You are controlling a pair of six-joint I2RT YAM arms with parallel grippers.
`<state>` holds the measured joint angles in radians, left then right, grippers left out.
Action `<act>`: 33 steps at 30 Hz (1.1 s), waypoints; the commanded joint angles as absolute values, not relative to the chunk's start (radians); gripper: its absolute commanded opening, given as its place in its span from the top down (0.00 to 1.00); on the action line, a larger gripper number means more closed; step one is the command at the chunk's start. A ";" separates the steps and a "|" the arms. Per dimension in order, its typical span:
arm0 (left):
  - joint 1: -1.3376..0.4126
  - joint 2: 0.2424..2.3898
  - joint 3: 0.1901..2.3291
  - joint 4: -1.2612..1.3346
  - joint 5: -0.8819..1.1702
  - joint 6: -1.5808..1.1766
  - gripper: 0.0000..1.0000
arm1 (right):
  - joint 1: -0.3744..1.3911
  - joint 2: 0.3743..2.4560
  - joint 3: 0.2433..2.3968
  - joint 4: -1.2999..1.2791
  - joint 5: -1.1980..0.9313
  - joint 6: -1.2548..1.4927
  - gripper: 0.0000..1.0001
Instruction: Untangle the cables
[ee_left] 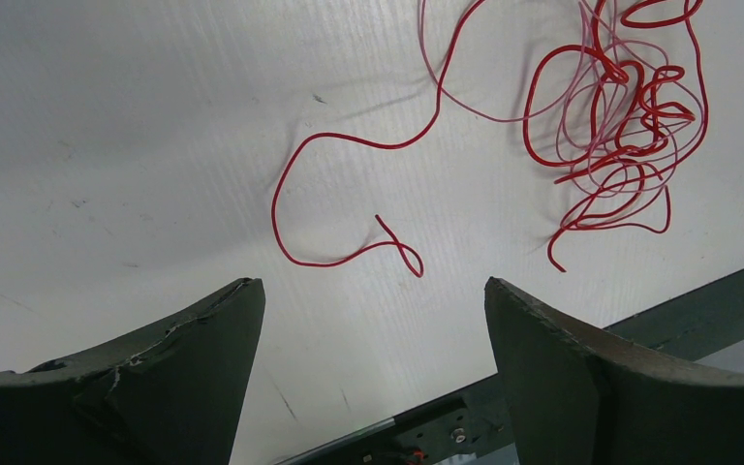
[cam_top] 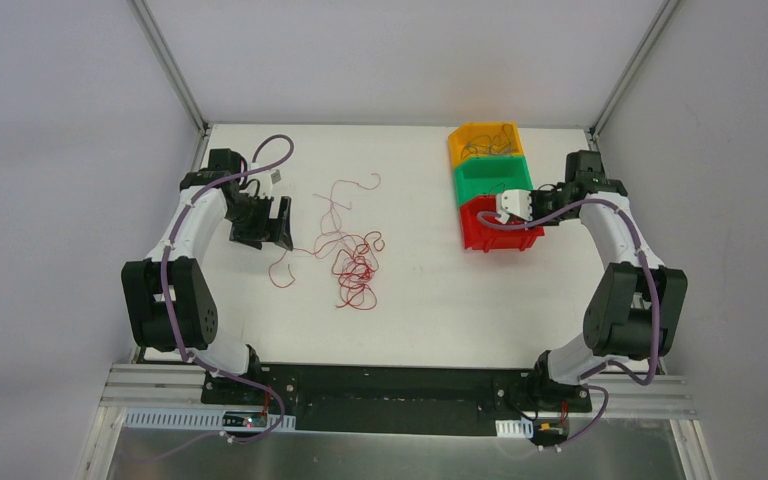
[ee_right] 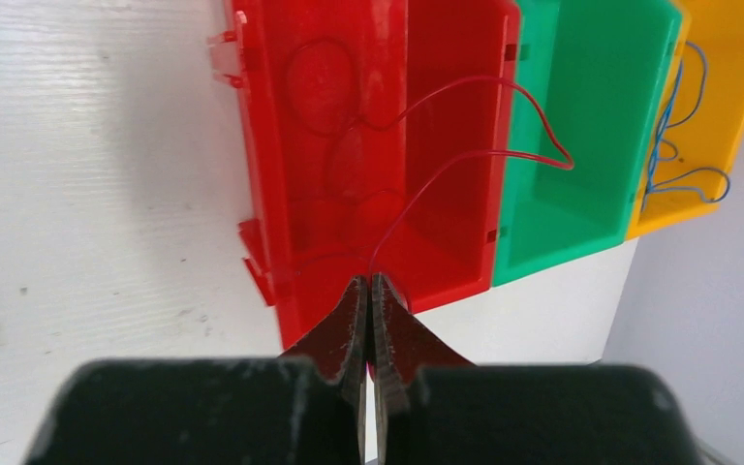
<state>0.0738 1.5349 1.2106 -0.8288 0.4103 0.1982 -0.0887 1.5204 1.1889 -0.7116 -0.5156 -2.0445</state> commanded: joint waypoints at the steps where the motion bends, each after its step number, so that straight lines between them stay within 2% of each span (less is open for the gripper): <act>1: 0.083 1.525 1.218 -0.855 0.425 0.203 0.14 | -0.078 1.587 1.276 -0.685 -0.538 -2.175 1.00; 9: 0.083 1.519 1.222 -0.855 0.417 0.211 0.14 | -0.054 1.656 1.290 -0.732 -0.542 -2.226 1.00; 10: 0.084 1.517 1.222 -0.855 0.414 0.213 0.14 | -0.052 1.658 1.282 -0.741 -0.542 -2.222 0.97; 11: 0.084 1.517 1.222 -0.856 0.412 0.215 0.14 | -0.052 1.655 1.271 -0.742 -0.546 -2.212 0.88; 12: 0.084 1.516 1.221 -0.856 0.412 0.219 0.14 | -0.052 1.648 1.263 -0.733 -0.556 -2.186 0.73; 13: 0.084 1.516 1.220 -0.856 0.411 0.219 0.14 | -0.052 1.643 1.265 -0.727 -0.569 -2.144 0.62; 14: 0.084 1.515 1.218 -0.856 0.410 0.220 0.14 | -0.052 1.640 1.279 -0.732 -0.584 -2.096 0.53; 15: 0.084 1.516 1.216 -0.856 0.412 0.219 0.14 | -0.052 1.639 1.299 -0.738 -0.599 -2.047 0.50; 25: 0.083 1.538 1.222 -0.857 0.426 0.213 0.14 | -0.075 1.685 1.546 -0.750 -0.710 -1.381 0.49; 30: 0.083 1.536 1.227 -0.856 0.424 0.211 0.14 | -0.076 1.801 1.688 -0.734 -0.610 -0.934 0.60; 33: 0.084 1.525 1.218 -0.856 0.418 0.212 0.14 | -0.079 1.817 1.682 -0.676 -0.518 -0.653 0.69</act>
